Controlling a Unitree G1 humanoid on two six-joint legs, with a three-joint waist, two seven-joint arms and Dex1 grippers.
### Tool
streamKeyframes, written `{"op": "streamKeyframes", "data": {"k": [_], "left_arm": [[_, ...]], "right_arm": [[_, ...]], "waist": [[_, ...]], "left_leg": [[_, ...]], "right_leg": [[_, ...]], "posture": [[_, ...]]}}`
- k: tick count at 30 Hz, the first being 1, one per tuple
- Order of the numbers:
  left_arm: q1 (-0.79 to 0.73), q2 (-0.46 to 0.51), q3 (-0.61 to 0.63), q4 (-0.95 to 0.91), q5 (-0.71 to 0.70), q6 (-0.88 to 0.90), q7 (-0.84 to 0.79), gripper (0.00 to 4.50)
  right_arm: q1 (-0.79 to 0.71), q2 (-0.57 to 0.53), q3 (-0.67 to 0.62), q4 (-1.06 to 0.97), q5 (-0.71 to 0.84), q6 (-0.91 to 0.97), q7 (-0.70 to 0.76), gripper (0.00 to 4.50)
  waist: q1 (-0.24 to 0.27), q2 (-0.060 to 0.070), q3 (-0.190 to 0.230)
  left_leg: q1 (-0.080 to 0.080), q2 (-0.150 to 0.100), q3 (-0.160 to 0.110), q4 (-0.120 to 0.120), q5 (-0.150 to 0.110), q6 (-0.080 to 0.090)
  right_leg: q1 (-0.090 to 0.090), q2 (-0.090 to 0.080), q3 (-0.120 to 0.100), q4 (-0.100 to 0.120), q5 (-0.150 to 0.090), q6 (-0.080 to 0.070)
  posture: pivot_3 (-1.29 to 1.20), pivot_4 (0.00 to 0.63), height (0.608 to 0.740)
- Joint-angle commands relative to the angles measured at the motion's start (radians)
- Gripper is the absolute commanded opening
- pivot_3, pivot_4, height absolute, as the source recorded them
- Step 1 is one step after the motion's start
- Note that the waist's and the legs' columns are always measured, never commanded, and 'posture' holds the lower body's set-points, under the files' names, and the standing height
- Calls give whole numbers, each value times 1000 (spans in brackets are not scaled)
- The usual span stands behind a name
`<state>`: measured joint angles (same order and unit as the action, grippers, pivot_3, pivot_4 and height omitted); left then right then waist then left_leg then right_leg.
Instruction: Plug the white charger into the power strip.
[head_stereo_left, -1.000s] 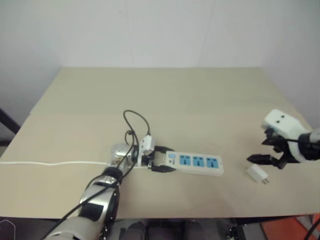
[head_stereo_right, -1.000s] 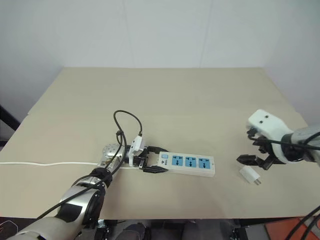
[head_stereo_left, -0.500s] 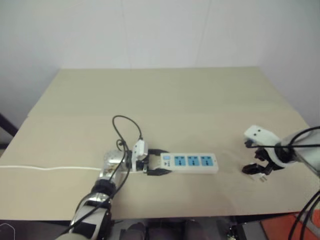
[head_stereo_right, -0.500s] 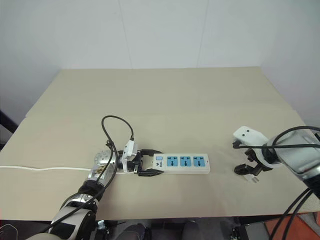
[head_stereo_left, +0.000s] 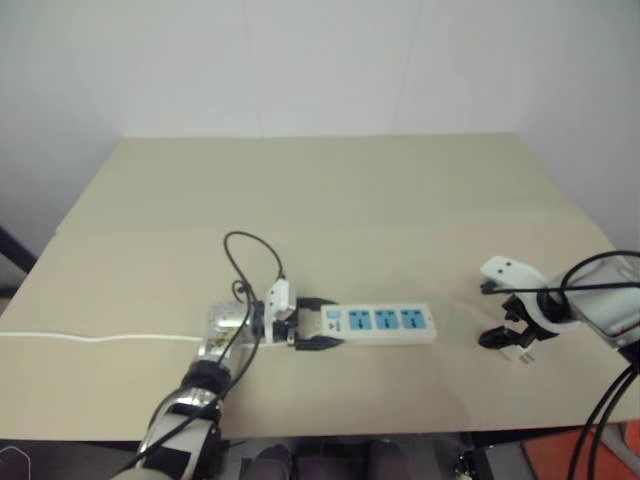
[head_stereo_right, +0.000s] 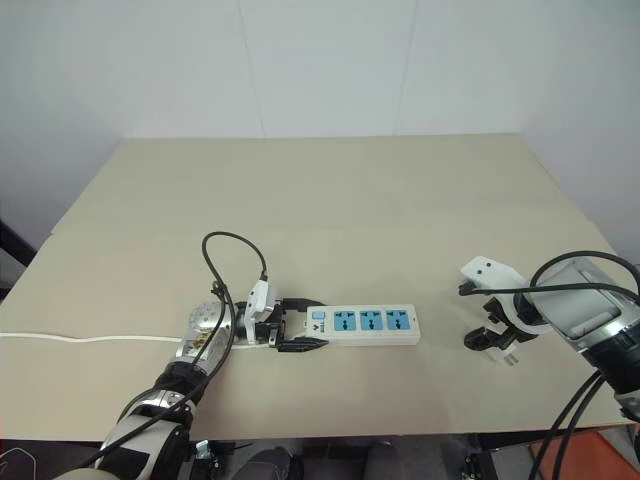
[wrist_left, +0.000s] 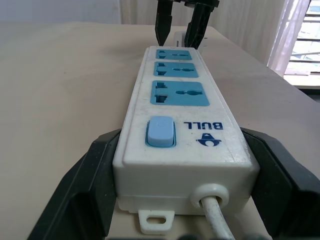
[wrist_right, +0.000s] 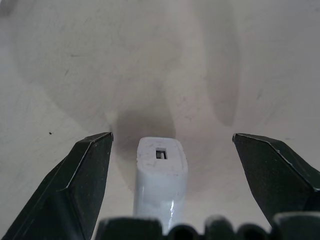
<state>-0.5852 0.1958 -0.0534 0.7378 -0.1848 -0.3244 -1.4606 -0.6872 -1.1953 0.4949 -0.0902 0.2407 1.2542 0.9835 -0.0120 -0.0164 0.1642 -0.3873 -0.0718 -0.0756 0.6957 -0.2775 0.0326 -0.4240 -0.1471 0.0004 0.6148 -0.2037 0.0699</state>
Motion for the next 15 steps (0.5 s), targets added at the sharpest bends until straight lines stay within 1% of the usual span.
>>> {"op": "streamKeyframes", "data": {"k": [1,7,10,14,15], "left_arm": [[24,5,-14,-4,-15,6,4,3275],[21,3,-24,0,-19,3,11,3275],[19,1,-28,3,-19,1,12,3275],[18,1,-31,5,-20,-2,12,3275],[18,0,-30,6,-21,-2,13,3275]], "right_arm": [[-16,-13,-16,-13,-13,20,12,4500],[-19,-9,-10,-5,-19,37,16,4500],[-17,-9,-9,-7,-23,41,14,3901],[-18,-10,-9,-9,-26,45,11,2483],[-16,-15,-6,-14,-28,37,18,2193]], "waist": [[0,0,0],[0,0,0],[0,0,0],[1,0,0],[1,0,0]], "left_leg": [[0,0,0,0,0,0],[0,0,0,0,0,0],[0,0,0,0,0,0],[0,0,0,0,0,0],[0,0,0,0,0,0]], "right_leg": [[0,0,0,0,0,0],[0,0,0,0,0,0],[0,0,0,0,0,0],[0,0,0,0,0,0],[0,0,0,0,0,0]], "posture": [[0,150,740],[0,150,740],[0,150,740],[0,150,740],[0,150,740]]}}
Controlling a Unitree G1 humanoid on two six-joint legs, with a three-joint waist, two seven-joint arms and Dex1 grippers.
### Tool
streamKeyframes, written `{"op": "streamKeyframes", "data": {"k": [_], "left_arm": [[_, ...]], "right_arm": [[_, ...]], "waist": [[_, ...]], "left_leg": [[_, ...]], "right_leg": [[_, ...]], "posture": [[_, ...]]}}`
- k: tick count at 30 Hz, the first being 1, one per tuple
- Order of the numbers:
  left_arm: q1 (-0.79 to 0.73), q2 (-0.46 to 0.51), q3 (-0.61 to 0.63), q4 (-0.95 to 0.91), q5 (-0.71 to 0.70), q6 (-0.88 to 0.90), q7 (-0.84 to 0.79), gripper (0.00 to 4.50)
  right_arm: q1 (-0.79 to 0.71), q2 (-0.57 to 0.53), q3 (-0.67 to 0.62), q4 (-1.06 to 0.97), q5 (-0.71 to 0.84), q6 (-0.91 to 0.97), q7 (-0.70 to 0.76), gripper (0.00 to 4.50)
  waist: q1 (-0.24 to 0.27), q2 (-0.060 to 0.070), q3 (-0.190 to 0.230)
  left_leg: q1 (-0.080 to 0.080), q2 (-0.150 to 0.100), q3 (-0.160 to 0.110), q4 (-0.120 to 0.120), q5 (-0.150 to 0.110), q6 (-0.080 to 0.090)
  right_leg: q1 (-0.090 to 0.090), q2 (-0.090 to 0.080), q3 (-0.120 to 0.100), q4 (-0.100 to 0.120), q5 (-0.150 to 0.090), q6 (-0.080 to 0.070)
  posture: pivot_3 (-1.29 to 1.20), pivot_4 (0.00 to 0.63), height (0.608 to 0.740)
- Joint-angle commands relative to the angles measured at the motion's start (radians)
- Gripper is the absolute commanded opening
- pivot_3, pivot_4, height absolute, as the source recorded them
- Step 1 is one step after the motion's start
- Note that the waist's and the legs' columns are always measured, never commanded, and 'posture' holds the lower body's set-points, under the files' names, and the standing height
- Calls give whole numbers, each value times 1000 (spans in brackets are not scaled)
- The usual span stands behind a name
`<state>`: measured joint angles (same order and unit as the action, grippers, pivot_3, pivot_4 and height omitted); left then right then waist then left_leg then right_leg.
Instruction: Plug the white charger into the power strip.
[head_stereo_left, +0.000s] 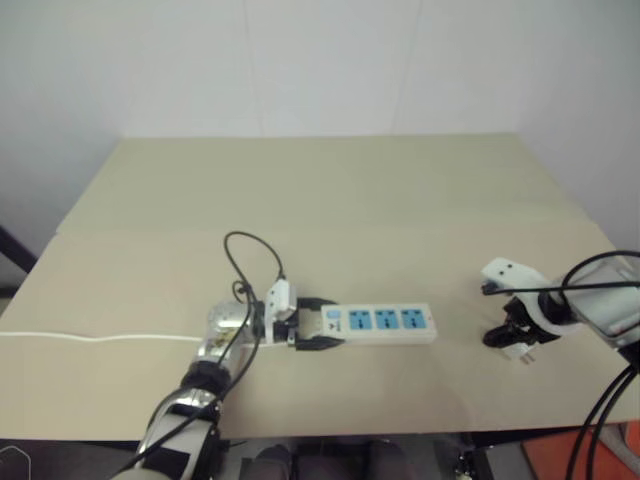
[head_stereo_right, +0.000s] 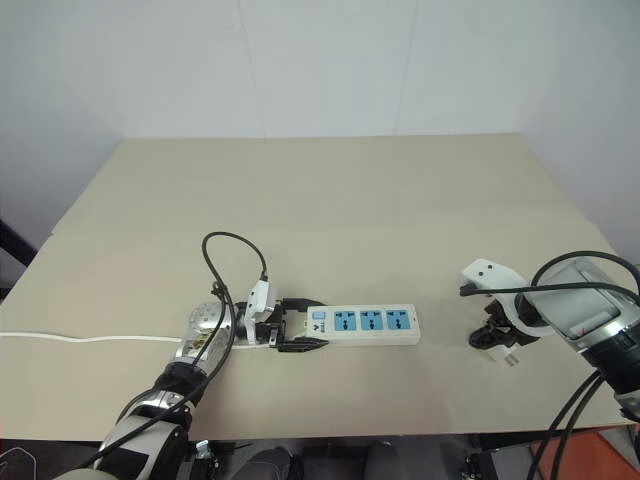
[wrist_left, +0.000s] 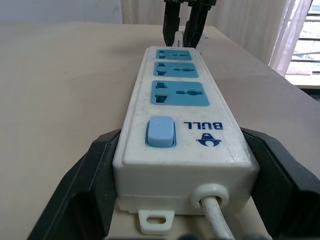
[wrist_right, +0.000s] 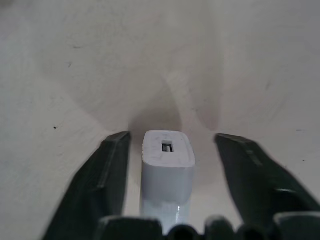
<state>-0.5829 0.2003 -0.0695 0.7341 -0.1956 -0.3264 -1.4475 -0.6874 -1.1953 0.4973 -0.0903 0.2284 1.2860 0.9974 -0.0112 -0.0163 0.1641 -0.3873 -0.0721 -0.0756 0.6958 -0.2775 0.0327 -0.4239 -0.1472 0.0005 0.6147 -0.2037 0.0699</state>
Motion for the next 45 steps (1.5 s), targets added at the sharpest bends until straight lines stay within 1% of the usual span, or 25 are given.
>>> {"op": "streamKeyframes", "data": {"k": [1,3,9,14,16,18,20,22,24,27,30,32,34,36,39,42,45], "left_arm": [[15,-6,-14,11,-12,2,0,3275],[15,-6,-14,12,-12,0,1,3275],[16,-2,-17,9,-12,6,-2,3275],[18,7,-20,-1,-16,21,-9,3275],[18,10,-22,-3,-16,23,-9,3275],[18,14,-23,-5,-17,26,-8,3275],[20,17,-22,-14,-21,35,-6,3275],[23,19,-19,-26,-29,53,-5,3275],[25,26,-22,-34,-26,61,-5,3275],[29,37,-30,-42,-14,63,7,3275],[32,41,-37,-48,-11,65,20,3275],[36,42,-41,-56,-12,67,29,3275],[41,42,-45,-66,-12,71,39,3275],[46,43,-47,-72,-11,73,45,3275],[52,48,-51,-83,-12,80,51,3275],[59,57,-55,-99,-15,89,50,3275],[66,66,-57,-114,-19,100,47,3275]], "right_arm": [[-13,-22,-8,-21,-15,-2,14,1807],[-11,-22,-12,-26,-21,-2,11,1165],[-27,-39,-26,-77,-26,-12,22,1142],[-92,10,-123,-151,15,-17,11,1142],[-109,78,-209,-158,51,-22,-13,1142],[-104,168,-314,-146,77,-77,-56,1142],[-90,244,-391,-128,92,-130,-92,1142],[-45,321,-467,-117,127,-273,-80,1142],[-4,391,-509,-109,154,-413,-61,1142],[4,501,-548,-50,203,-521,-53,1142],[-3,570,-580,15,265,-553,-21,1142],[-1,618,-607,62,330,-602,50,1142],[9,677,-647,95,373,-676,74,1142],[26,710,-640,118,348,-778,91,1142],[43,725,-595,162,314,-858,132,1142],[74,739,-551,206,291,-973,219,1142],[85,762,-527,254,279,-1053,276,1142]], "waist": [[0,0,0],[0,0,0],[0,0,0],[-2,1,-1],[-3,1,-1],[-1,1,-1],[1,1,-1],[1,1,-1],[1,1,-1],[-6,1,-1],[-5,1,-1],[-4,1,-1],[-5,1,-1],[-5,1,-1],[-5,1,-1],[-5,1,-1],[-10,1,-1]], "left_leg": [[0,0,0,0,0,0],[0,0,0,0,0,0],[0,0,0,0,0,0],[0,0,0,0,0,0],[0,0,0,0,0,0],[1,0,0,0,0,0],[0,0,0,0,0,0],[0,-1,0,0,0,0],[0,-1,0,0,0,0],[1,-1,1,0,1,-1],[4,-1,2,0,1,-1],[4,-1,2,0,1,-1],[4,-1,2,0,1,-1],[4,-1,2,0,1,-1],[4,-1,2,0,1,-1],[5,-1,2,0,1,-1],[5,-1,3,0,1,-1]], "right_leg": [[0,0,0,0,0,0],[0,0,0,0,0,0],[0,0,0,0,0,0],[0,0,0,0,0,0],[0,0,0,0,0,0],[0,0,0,0,0,0],[0,0,0,0,0,0],[0,0,1,0,1,0],[0,0,0,0,1,0],[0,0,1,2,1,0],[1,1,3,3,1,0],[1,1,3,4,1,0],[0,1,4,4,1,0],[0,2,4,4,1,0],[0,2,4,10,1,0],[0,2,4,10,1,0],[0,2,5,10,1,0]], "posture": [[0,150,740],[0,150,740],[0,150,740],[0,150,740],[0,150,740],[0,150,740],[0,150,740],[0,150,740],[0,150,740],[0,150,740],[0,150,740],[0,150,740],[0,150,740],[0,150,740],[0,150,740],[0,150,740],[0,150,740]]}}
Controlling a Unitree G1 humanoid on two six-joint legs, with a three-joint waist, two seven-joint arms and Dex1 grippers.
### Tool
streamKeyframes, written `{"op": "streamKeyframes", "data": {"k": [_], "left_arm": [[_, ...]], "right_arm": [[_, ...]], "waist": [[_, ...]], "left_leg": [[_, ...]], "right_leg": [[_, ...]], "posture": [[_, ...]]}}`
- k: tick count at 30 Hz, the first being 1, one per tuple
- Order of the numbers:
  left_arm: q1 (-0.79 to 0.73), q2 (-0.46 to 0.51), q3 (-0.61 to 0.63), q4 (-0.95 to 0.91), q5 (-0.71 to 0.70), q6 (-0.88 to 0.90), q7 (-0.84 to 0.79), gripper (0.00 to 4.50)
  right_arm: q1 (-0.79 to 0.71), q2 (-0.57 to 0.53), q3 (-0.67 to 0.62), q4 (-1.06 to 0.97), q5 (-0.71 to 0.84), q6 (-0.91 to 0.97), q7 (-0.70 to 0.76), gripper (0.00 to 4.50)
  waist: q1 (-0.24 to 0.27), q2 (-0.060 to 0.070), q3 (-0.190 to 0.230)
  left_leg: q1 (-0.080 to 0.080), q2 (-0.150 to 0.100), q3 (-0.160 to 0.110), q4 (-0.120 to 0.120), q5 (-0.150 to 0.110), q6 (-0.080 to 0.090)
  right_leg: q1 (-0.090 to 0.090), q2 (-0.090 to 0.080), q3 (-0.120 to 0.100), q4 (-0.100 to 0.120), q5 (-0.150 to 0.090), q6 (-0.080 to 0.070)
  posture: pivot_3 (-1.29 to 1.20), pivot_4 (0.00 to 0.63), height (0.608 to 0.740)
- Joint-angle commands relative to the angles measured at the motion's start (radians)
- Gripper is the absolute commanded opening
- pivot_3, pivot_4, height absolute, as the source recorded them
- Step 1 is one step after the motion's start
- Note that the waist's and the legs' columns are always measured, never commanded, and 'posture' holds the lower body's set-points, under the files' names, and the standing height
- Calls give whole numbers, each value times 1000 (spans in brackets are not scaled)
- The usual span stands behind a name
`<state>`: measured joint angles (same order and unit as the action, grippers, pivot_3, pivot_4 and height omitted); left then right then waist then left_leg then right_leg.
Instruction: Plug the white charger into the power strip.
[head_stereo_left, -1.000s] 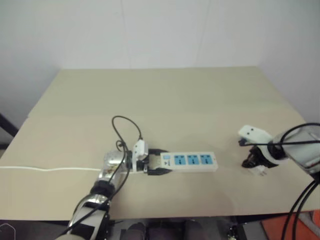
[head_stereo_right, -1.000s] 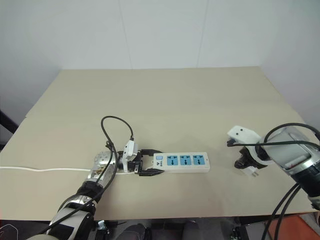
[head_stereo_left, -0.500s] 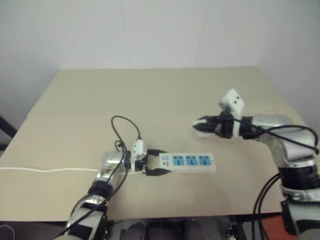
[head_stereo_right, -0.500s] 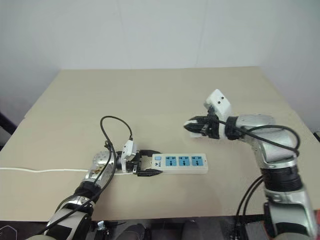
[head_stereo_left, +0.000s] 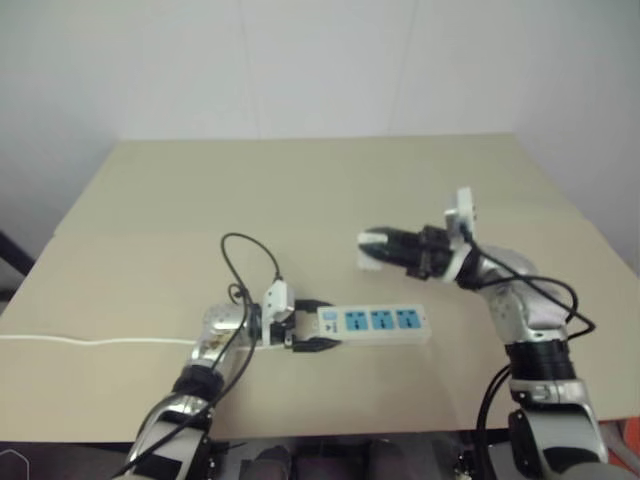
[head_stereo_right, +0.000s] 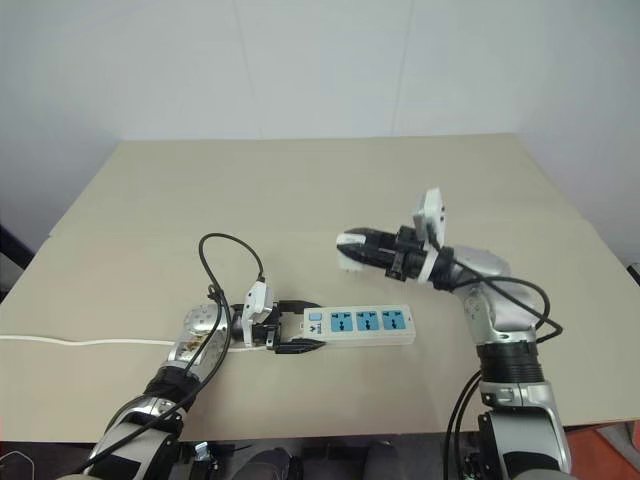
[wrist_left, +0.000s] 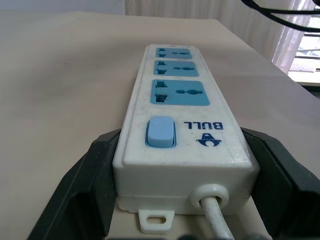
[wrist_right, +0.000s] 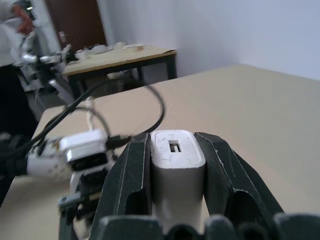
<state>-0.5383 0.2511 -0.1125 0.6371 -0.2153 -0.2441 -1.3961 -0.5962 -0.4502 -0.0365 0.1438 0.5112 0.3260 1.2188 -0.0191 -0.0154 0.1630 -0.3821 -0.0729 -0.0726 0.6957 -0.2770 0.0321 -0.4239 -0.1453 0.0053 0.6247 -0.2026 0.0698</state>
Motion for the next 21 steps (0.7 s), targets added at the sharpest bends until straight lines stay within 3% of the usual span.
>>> {"op": "streamKeyframes", "data": {"k": [1,10,21], "left_arm": [[23,18,-15,-22,-1,22,-5,3275],[39,45,-23,-63,-6,44,0,3275],[35,56,-31,-59,-11,40,3,3275]], "right_arm": [[-6,27,12,43,-8,-121,69,1142],[-28,89,35,172,6,-184,188,1142],[6,125,45,218,-43,-282,210,1142]], "waist": [[-3,0,0],[-5,0,0],[-5,0,0]], "left_leg": [[1,0,0,0,0,0],[2,0,1,0,0,0],[2,0,1,0,0,0]], "right_leg": [[0,0,0,0,0,0],[0,1,2,0,0,0],[-1,1,2,0,0,0]], "posture": [[0,150,740],[0,150,740],[0,150,740]]}}
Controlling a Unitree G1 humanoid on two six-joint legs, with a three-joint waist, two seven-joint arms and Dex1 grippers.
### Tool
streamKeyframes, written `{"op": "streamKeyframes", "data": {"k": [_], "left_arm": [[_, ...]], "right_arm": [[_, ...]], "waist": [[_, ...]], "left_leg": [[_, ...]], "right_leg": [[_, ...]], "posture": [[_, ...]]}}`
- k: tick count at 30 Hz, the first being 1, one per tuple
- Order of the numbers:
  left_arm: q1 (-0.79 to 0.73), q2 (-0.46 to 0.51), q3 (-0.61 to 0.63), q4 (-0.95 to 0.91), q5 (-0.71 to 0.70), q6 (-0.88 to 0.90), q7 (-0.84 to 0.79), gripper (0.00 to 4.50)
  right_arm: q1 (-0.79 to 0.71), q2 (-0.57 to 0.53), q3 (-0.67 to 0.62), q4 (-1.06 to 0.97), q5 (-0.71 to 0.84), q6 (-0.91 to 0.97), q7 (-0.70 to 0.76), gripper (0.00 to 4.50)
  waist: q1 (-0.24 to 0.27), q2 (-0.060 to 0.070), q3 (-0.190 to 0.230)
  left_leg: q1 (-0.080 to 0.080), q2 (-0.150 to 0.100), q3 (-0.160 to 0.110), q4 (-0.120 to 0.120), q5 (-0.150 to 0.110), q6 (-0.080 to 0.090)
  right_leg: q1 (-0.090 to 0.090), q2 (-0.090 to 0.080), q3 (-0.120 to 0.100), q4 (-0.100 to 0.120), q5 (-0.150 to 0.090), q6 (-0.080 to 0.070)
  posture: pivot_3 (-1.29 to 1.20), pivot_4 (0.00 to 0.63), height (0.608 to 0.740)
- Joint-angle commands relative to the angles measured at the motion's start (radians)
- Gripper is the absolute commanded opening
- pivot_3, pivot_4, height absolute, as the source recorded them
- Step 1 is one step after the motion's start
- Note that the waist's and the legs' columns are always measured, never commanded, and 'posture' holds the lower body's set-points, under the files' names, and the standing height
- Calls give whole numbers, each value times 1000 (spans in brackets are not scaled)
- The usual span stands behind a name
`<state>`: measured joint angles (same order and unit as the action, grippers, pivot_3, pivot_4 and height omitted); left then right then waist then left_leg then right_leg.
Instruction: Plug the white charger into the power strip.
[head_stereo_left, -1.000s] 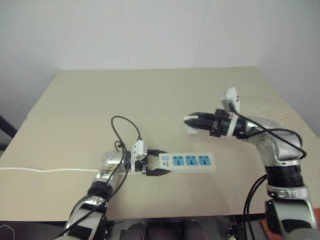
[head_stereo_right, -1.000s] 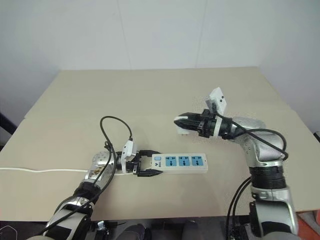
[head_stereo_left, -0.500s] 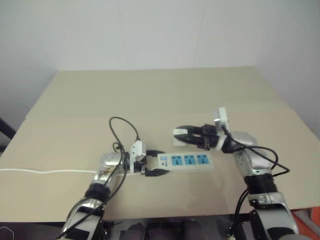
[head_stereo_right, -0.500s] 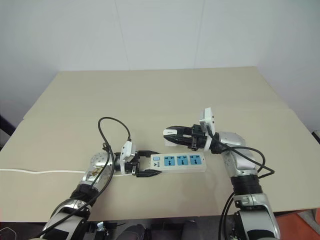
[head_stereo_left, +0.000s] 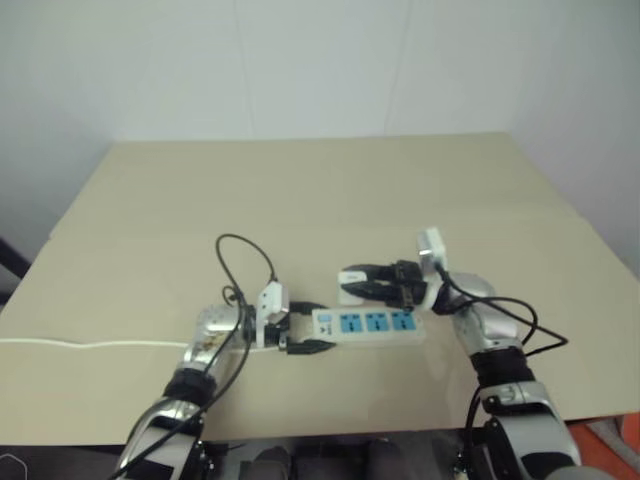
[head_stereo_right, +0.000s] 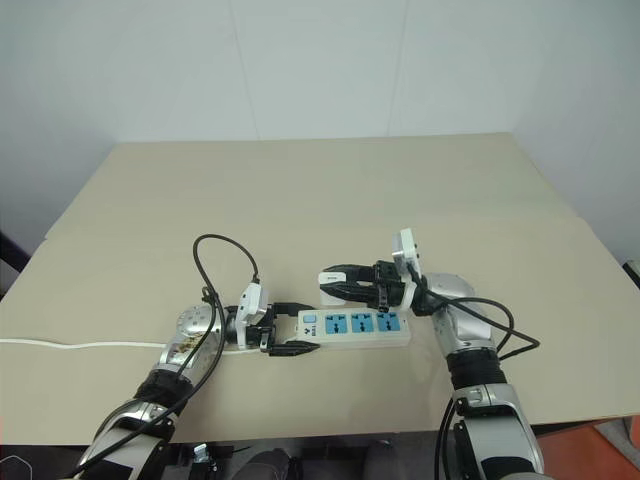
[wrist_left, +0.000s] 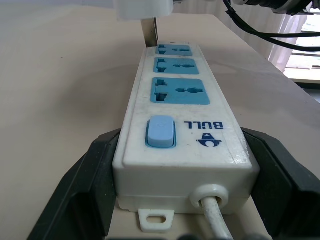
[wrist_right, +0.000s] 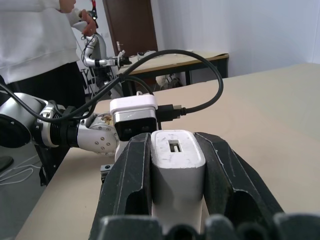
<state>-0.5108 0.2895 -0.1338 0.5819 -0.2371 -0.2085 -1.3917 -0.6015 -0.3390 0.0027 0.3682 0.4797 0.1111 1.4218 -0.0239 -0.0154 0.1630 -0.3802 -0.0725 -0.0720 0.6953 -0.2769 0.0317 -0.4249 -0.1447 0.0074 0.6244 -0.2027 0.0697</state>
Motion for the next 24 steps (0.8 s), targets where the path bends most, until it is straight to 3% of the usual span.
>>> {"op": "streamKeyframes", "data": {"k": [1,24], "left_arm": [[7,17,-11,-4,10,5,-1,3275],[-3,12,-18,2,5,9,-5,3275]], "right_arm": [[13,15,10,-3,-15,-69,11,1142],[6,-5,11,137,-48,-118,35,1142]], "waist": [[0,0,0],[2,0,0]], "left_leg": [[0,0,0,0,0,0],[1,0,0,0,0,0]], "right_leg": [[0,0,0,0,0,0],[1,0,0,0,0,0]], "posture": [[0,150,740],[0,150,740]]}}
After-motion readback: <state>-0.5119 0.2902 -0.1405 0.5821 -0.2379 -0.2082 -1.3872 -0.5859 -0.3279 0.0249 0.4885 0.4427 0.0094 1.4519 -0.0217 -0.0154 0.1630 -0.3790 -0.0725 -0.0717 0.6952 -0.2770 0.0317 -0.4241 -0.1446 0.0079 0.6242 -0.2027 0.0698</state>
